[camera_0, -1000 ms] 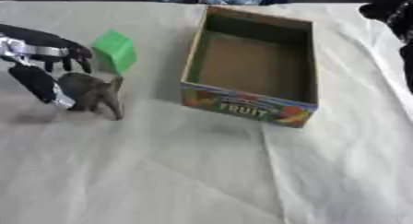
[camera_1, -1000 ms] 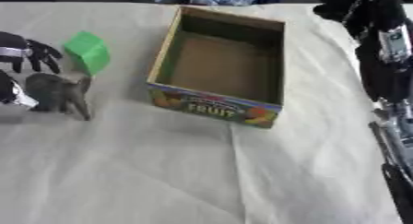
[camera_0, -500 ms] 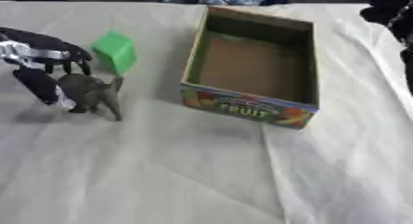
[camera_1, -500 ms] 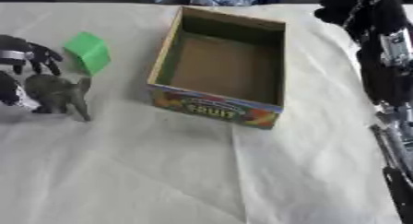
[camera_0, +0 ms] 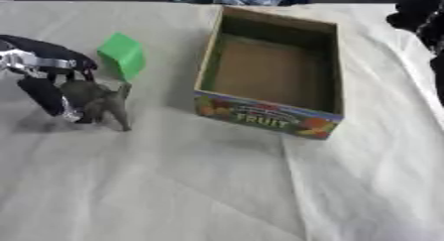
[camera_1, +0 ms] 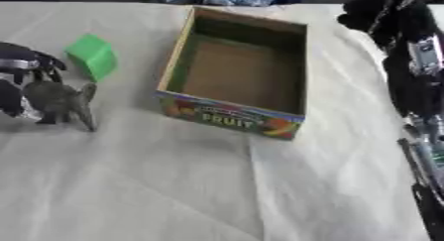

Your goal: Pick up objects on the table and place them in the box.

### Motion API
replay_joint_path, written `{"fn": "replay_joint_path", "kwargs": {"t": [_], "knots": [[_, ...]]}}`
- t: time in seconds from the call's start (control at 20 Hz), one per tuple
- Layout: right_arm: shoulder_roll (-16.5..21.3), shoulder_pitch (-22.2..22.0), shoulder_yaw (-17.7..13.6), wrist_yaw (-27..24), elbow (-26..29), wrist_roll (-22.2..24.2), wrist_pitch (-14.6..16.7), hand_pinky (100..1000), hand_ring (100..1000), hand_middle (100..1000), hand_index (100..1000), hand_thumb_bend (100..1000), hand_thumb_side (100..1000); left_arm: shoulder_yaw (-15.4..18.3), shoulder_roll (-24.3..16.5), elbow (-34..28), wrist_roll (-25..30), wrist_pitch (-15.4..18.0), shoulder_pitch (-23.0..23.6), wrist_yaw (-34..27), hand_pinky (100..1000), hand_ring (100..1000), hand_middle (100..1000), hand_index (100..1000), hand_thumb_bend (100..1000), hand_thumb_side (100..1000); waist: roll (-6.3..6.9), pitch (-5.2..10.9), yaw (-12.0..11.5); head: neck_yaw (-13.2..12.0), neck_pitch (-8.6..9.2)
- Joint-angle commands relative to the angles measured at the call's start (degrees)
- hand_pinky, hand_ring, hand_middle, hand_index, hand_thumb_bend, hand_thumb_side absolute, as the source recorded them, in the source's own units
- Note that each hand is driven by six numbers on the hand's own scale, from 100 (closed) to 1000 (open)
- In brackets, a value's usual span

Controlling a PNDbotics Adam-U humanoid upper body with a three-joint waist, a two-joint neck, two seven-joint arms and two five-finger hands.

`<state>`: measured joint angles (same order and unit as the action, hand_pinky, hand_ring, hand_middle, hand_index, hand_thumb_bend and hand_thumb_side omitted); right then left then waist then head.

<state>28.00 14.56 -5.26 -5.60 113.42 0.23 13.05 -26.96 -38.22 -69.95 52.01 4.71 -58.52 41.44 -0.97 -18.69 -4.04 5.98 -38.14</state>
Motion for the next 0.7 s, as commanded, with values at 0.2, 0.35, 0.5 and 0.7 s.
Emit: {"fn": "replay_joint_path", "kwargs": {"t": [0.2, 0.35, 0.5, 0.7], "knots": [[0.7, 0.2, -0.5, 0.4, 1.2, 0.2, -0.1, 811, 737, 710, 966, 389, 1000, 1.3, -0.8, -1.2, 0.0, 0.5, -1.5, 0.6, 562, 738, 1000, 689, 315, 365, 0.13, 1.08, 0.1, -0.1, 0.52], [0.6, 0.1, -0.5, 0.3, 1.2, 0.1, -0.2, 811, 737, 710, 967, 390, 1000, 1.8, -0.8, -2.0, 0.0, -0.3, -1.4, 1.6, 528, 729, 1000, 667, 267, 308, 0.16, 1.13, 0.2, 0.0, 0.68], [0.5, 0.0, -0.6, 0.3, 1.2, 0.1, -0.2, 811, 737, 710, 967, 390, 1000, 1.9, -0.8, -2.7, 0.0, -1.1, -1.3, 2.3, 479, 687, 1000, 633, 234, 253, 0.16, 1.13, 0.2, 0.0, 0.67], [0.4, 0.0, -0.7, 0.3, 1.2, 0.1, -0.2, 811, 737, 709, 967, 391, 1000, 1.9, -0.9, -3.2, 0.0, -1.6, -1.3, 2.8, 385, 590, 1000, 565, 224, 192, 0.15, 1.15, 0.2, 0.1, 0.50]]}}
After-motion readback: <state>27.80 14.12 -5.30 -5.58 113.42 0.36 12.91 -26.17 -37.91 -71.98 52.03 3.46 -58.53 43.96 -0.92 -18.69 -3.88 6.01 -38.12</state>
